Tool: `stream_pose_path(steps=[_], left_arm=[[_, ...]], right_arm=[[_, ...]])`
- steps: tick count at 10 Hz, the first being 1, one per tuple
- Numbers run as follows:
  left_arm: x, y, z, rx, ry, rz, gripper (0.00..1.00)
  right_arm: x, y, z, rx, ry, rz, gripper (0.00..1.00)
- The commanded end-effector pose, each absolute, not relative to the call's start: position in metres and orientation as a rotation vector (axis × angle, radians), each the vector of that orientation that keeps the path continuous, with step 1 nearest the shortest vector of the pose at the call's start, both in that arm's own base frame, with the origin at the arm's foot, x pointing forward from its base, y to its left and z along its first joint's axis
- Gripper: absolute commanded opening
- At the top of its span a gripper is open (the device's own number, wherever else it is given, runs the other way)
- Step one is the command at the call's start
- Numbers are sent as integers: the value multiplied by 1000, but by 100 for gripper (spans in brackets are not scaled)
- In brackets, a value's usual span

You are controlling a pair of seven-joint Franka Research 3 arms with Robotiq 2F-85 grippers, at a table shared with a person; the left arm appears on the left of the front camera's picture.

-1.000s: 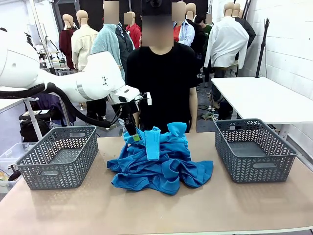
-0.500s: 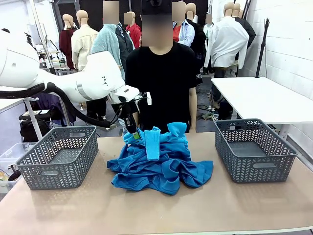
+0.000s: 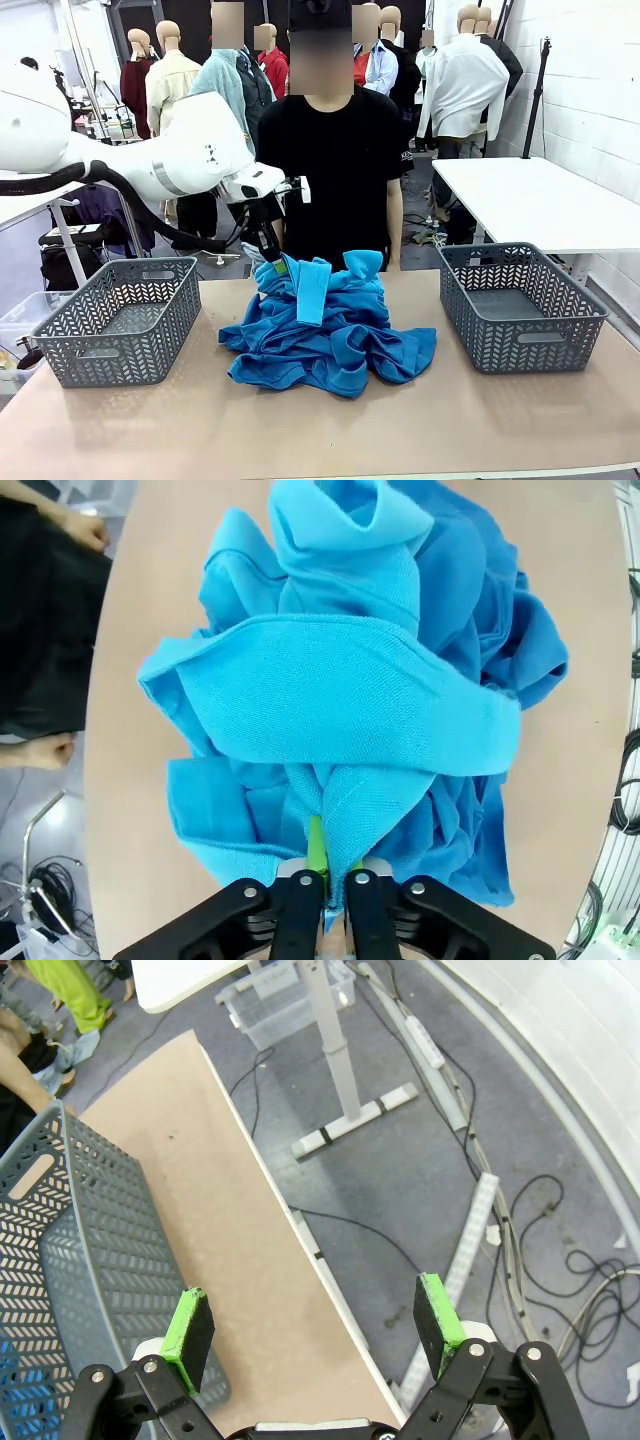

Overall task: Sort the tops and bottoms.
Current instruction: Lift clothes from the center of the table with your left hand.

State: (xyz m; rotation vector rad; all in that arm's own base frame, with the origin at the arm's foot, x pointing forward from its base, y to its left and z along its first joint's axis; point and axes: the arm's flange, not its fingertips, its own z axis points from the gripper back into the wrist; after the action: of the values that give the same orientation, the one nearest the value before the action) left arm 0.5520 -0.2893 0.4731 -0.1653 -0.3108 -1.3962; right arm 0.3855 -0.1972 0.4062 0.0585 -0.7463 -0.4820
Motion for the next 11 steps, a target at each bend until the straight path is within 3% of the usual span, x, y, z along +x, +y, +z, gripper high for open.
stream_pose_path(steps=[1,6,11], left_arm=[[530,-285,501,-159,-356,-1382,0],[440,-305,660,20,-499,-1474,0],[386,-339,827,167,-830,-1369,0]], right_arm=[[385,-196,408,56,-741,-485,100],[385,-196,408,56,-741,-485,100],[385,-196,408,56,-741,-485,100]])
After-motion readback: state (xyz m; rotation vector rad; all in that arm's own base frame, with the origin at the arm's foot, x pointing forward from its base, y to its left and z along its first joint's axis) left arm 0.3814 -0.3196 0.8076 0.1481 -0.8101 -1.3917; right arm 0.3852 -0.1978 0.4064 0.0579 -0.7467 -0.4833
